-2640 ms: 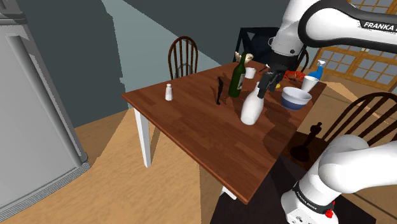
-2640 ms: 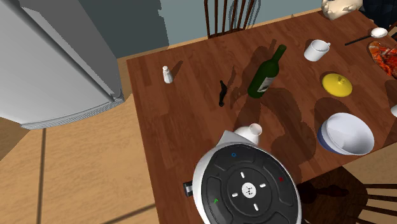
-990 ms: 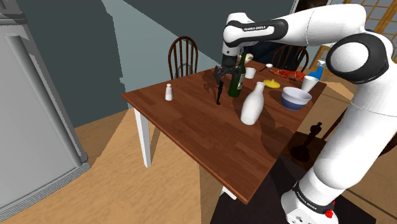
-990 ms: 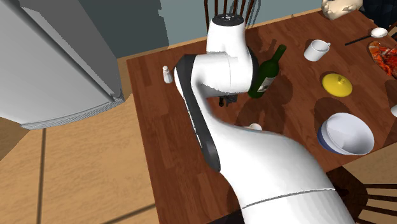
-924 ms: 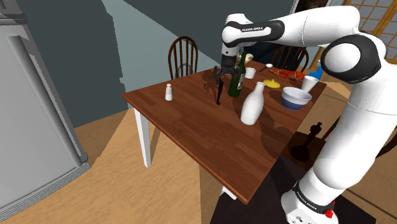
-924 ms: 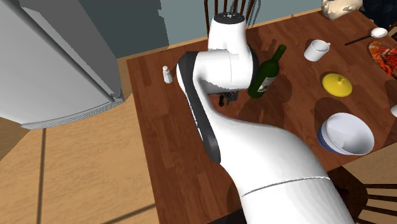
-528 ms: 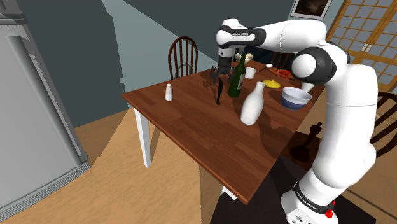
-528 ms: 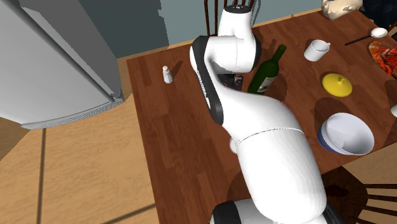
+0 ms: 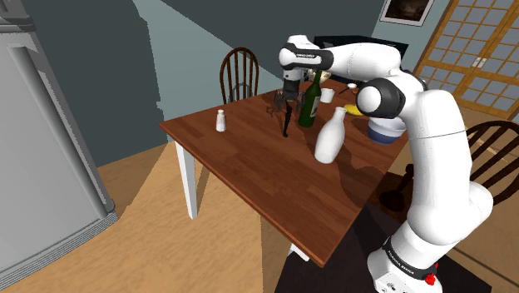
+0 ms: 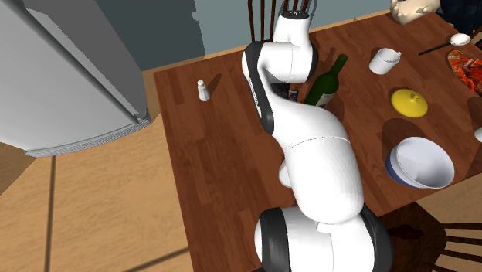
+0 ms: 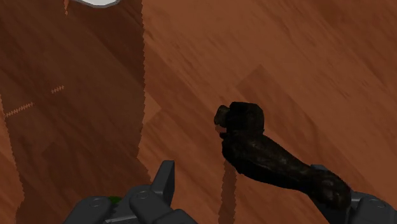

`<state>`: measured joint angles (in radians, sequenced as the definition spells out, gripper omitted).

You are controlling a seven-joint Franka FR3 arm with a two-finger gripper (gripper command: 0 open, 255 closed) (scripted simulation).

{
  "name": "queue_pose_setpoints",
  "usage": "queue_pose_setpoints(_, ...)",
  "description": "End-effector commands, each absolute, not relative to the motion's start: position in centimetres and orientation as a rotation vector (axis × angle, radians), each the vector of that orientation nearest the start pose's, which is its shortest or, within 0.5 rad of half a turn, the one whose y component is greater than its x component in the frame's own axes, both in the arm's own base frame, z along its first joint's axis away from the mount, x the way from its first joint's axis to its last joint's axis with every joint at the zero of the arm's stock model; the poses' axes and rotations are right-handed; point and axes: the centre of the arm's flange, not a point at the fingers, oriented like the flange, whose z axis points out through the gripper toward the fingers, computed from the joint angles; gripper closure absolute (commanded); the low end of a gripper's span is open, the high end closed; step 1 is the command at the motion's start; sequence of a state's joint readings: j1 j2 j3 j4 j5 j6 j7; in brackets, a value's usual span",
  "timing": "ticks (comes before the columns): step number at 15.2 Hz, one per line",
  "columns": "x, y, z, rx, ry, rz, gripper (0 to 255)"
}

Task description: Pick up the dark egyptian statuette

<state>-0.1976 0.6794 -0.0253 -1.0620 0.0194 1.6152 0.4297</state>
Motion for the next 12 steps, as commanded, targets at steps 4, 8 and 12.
queue_pose_setpoints(4,71.3,-15.4,40.2,-2.980,1.006,0.197,0)
queue_pose_setpoints(8,71.3,-15.4,40.2,-2.980,1.006,0.197,255)
queue_pose_setpoints(12,71.3,-15.4,40.2,-2.980,1.006,0.197,255)
